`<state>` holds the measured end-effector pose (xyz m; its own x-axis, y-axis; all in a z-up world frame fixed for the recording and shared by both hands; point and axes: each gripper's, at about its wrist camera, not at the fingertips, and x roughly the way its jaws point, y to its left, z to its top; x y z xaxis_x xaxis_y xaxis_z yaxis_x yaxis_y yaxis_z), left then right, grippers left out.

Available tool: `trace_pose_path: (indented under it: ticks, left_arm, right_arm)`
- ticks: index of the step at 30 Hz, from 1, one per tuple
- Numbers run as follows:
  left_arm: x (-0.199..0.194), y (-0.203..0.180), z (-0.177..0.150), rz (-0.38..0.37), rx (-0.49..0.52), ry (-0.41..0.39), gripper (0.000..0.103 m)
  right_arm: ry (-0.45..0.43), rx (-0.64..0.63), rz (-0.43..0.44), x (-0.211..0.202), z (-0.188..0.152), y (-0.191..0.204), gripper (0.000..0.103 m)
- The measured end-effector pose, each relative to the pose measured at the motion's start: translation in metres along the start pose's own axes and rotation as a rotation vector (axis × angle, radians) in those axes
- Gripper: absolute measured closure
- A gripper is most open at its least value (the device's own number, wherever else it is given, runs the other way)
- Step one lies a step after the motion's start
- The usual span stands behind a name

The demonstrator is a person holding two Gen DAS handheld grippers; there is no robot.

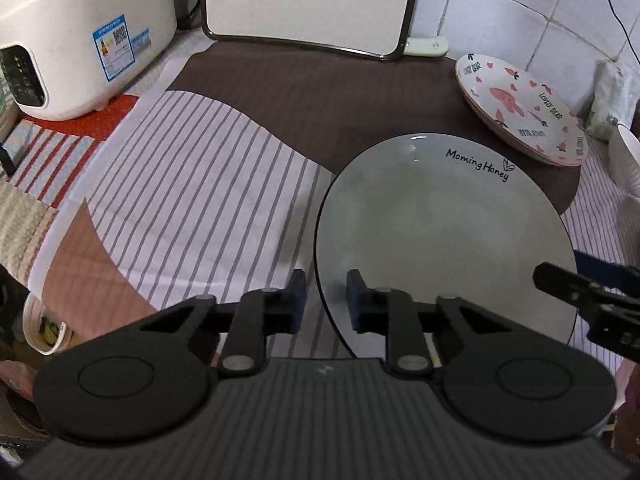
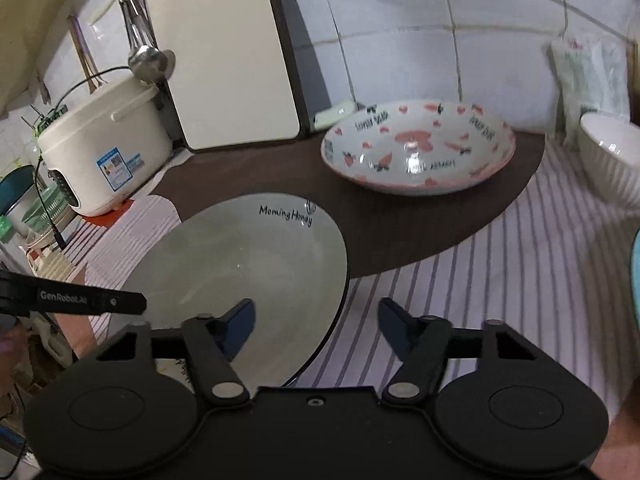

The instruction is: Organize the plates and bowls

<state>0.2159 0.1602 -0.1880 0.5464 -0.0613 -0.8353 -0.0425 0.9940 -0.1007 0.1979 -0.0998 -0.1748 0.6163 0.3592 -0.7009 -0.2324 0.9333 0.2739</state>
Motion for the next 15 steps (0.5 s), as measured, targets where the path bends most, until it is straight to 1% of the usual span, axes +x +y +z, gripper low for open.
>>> trace_pose_path:
  ticks: [1,2,4,5,6,7,9,11,15]
  left_arm:
    - [0.000,0.001,0.000,-0.019,-0.008,0.004,0.088]
    - [0.001,0.002,0.001,-0.021,-0.015,0.006,0.088]
    - [0.001,0.002,-0.001,-0.026,-0.008,0.004,0.089]
    - [0.001,0.002,-0.001,-0.028,-0.008,0.004,0.089]
    - [0.000,0.003,-0.001,-0.034,-0.016,0.006,0.089]
    - [0.001,0.005,-0.001,-0.043,-0.030,0.007,0.089]
    - [0.005,0.009,0.000,-0.072,-0.067,0.016,0.087]
    - [0.010,0.013,0.000,-0.106,-0.102,0.025,0.085]
    - [0.013,0.011,0.007,-0.105,-0.107,0.061,0.084]
  right_arm:
    - [0.005,0.023,0.002,0.002,0.000,-0.002,0.045]
    - [0.009,0.045,0.009,0.003,0.001,-0.004,0.048]
    - [0.020,0.080,0.014,0.005,0.001,-0.008,0.062]
    - [0.031,0.084,0.007,0.007,0.002,-0.008,0.066]
    - [0.036,0.089,-0.004,0.007,0.001,-0.009,0.074]
    - [0.032,0.099,-0.002,0.007,0.001,-0.010,0.079]
    - [0.039,0.153,0.037,0.008,-0.001,-0.015,0.085]
    - [0.032,0.189,0.047,0.010,-0.002,-0.017,0.086]
    - [0.019,0.167,0.045,0.011,-0.004,-0.014,0.084]
